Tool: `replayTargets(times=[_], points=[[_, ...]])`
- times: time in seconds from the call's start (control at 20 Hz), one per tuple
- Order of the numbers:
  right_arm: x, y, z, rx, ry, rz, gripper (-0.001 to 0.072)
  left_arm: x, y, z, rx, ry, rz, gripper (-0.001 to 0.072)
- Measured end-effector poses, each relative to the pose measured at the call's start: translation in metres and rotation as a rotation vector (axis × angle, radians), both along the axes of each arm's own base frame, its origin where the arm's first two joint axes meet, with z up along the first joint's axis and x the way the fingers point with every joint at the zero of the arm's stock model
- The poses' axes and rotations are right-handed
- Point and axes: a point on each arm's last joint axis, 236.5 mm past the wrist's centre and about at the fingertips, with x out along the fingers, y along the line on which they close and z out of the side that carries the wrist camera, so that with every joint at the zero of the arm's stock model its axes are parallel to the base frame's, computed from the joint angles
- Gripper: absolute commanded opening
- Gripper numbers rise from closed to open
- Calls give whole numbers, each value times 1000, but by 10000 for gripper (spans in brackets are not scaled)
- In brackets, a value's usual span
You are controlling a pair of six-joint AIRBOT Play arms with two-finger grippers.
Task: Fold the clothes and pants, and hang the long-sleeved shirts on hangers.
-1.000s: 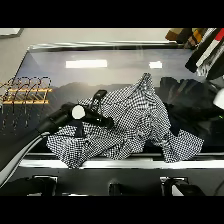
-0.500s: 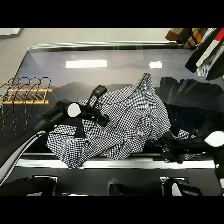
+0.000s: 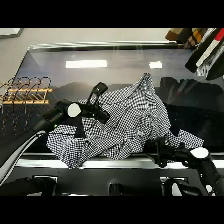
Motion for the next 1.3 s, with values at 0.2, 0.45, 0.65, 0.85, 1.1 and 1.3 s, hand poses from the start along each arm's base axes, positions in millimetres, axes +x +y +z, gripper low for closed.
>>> replayTargets(times=[0.2, 0.45, 0.65, 0.85, 1.1, 1.3], points=[[6, 12, -6, 69, 18, -18, 514, 8, -2, 5, -14, -42, 3, 455], [-1, 49, -9, 132, 37, 63, 30, 13, -9, 11, -24, -96, -17, 535], [-3, 58, 1, 133, -18, 105, 30, 12, -31, 16, -39, -179, -73, 550], [-14, 57, 16, 105, -53, 138, 30, 1, -78, 14, -42, -335, -214, 549], [-42, 47, 21, 25, -41, 202, 30, -11, -133, 1, -50, -417, -327, 549], [-56, 36, 17, -41, -15, 214, 31, -23, -157, -18, -15, -383, -430, 550]])
